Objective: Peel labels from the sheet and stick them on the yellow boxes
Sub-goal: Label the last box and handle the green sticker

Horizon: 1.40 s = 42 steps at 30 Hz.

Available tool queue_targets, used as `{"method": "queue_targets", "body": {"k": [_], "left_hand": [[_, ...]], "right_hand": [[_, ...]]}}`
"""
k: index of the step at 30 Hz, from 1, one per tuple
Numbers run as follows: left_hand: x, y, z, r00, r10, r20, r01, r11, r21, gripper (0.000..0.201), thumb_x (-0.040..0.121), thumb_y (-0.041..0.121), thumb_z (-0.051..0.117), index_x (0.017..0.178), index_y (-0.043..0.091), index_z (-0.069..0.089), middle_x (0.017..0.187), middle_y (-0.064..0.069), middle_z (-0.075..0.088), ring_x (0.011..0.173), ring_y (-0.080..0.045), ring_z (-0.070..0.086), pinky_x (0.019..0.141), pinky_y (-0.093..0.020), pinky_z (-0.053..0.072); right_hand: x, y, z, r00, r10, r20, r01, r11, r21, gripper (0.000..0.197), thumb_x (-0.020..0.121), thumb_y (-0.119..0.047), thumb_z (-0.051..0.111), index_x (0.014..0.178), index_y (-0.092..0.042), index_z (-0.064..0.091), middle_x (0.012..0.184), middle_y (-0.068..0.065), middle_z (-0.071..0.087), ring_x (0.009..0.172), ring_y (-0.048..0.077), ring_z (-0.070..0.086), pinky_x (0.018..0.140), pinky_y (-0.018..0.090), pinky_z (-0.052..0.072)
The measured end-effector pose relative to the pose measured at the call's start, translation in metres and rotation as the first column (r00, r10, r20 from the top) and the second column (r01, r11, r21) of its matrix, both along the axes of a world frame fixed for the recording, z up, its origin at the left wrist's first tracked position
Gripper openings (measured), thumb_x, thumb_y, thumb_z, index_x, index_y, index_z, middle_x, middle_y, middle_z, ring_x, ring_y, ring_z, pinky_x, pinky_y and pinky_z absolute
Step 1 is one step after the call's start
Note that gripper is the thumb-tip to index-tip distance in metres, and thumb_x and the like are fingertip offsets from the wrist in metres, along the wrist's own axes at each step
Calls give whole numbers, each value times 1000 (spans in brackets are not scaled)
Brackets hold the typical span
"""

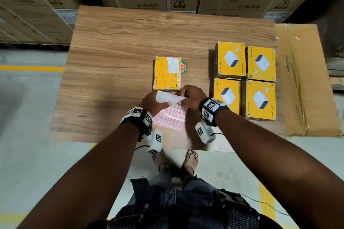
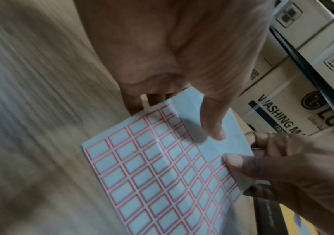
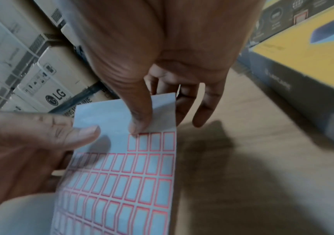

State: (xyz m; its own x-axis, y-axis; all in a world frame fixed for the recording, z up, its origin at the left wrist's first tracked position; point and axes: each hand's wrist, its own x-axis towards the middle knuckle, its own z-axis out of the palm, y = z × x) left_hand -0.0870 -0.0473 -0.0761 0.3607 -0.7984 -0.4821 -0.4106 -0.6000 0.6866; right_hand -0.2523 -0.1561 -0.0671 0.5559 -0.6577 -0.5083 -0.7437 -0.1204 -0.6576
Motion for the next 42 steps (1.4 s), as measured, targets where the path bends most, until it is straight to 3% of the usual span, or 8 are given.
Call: {"method": "queue_targets", "body": {"k": [4,7,12,20,24,28,35,42], "left_hand": [[14,-1,19,984,15,-180,-24,999,-49,33,83,23,76,113,9,70,107,-11,73,100,-26,69,93,-40,52],[22,-1,31,931,61,-360,-79,996,-35,37,76,32,77,108,16,70,106,-12,73,99,-28,70,94,-48,53],[32,-4,43,853,121,-507,-151,988,-19,56,66,38,82,114,12,69,109,-13,73,103,-32,69,96,-52,51],[35,-12,69,895,141,-424,-194,977,-84,25,85,7,71,110,5,67,94,-9,73,78,-16,71,71,-27,55],[33,-17,67,878,264,-399,-316,946,-68,26,85,5,71,110,2,66,88,-7,70,75,-19,67,72,-28,52],[30,-18,68,887,297,-354,-316,949,3,16,88,14,70,103,7,68,80,-3,70,69,-17,66,62,-24,48],[29,-13,60,886,309,-345,-312,949,49,25,85,21,72,105,6,69,97,-15,73,87,-31,70,84,-41,55],[25,-11,63,892,296,-342,-292,954,62,22,88,17,69,107,6,67,92,-11,72,85,-28,69,82,-37,54]], "right_hand": [[4,-10,17,989,-67,131,61,997,49,32,77,-12,81,91,-18,53,99,-2,63,89,20,65,63,13,48],[10,-11,29,980,-52,190,48,999,23,37,75,-19,83,93,-19,50,102,-2,63,100,21,64,82,34,53],[19,-12,48,963,-66,262,49,996,69,36,77,-20,82,93,-20,50,98,3,63,94,24,64,81,39,54],[28,-16,65,939,12,344,37,990,-135,22,82,-12,75,95,-13,57,92,-7,58,82,11,53,80,29,44],[31,-11,69,947,172,269,-82,946,-314,27,80,-18,79,104,-10,73,111,4,63,104,18,57,95,25,41],[33,-6,63,962,261,77,-218,910,-353,41,79,-31,80,116,-16,72,138,7,55,130,22,47,109,37,38],[35,1,65,966,237,107,-170,887,-429,22,69,-24,86,89,-22,76,111,1,67,109,22,58,93,41,48],[34,5,70,965,260,28,-226,882,-414,17,74,-22,81,85,-23,68,105,0,63,103,21,56,88,38,48]]}}
